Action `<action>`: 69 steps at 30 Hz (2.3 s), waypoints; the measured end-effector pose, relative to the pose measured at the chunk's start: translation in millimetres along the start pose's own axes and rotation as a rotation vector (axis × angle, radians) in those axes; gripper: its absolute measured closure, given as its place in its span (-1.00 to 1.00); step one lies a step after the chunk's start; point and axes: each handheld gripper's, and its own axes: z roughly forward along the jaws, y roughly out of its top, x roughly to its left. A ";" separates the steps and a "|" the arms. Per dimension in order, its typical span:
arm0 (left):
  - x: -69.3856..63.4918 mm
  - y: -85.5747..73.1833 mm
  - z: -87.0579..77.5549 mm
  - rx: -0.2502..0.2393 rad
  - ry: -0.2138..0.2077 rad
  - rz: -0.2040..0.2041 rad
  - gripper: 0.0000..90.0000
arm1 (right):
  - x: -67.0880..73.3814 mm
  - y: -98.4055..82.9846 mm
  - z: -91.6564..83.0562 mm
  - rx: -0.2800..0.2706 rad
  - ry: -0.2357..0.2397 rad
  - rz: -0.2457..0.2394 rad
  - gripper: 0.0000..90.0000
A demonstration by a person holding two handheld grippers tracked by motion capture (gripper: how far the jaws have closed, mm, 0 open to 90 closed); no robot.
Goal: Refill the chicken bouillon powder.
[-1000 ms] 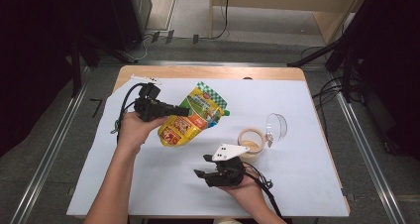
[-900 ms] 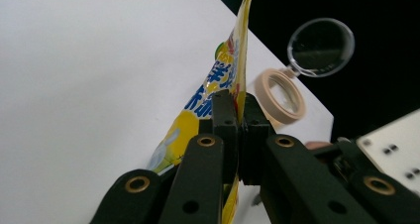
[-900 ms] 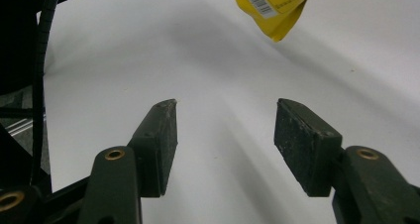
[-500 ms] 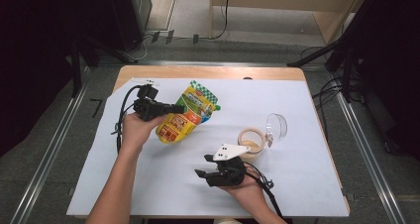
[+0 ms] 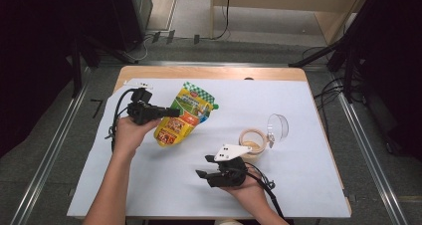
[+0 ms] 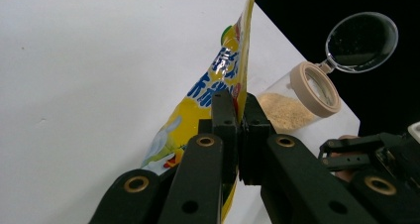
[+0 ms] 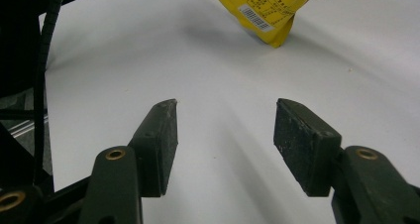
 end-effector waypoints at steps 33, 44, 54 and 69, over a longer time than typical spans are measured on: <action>-6.3 -37.2 -43.8 0.001 0.050 -0.009 0.92 | -1.8 0.3 -1.4 -0.005 0.001 0.013 -0.02; -1.6 -50.4 -54.1 -0.008 0.056 -0.018 0.93 | -0.8 -2.5 2.2 0.010 0.005 0.020 -0.02; -3.6 -51.7 -54.7 -0.022 0.061 0.001 0.78 | -1.9 -1.7 0.2 0.001 0.003 0.018 -0.02; 0.8 -53.6 -59.3 -0.034 0.065 -0.004 0.65 | -1.8 -1.3 0.1 0.000 0.003 0.013 -0.01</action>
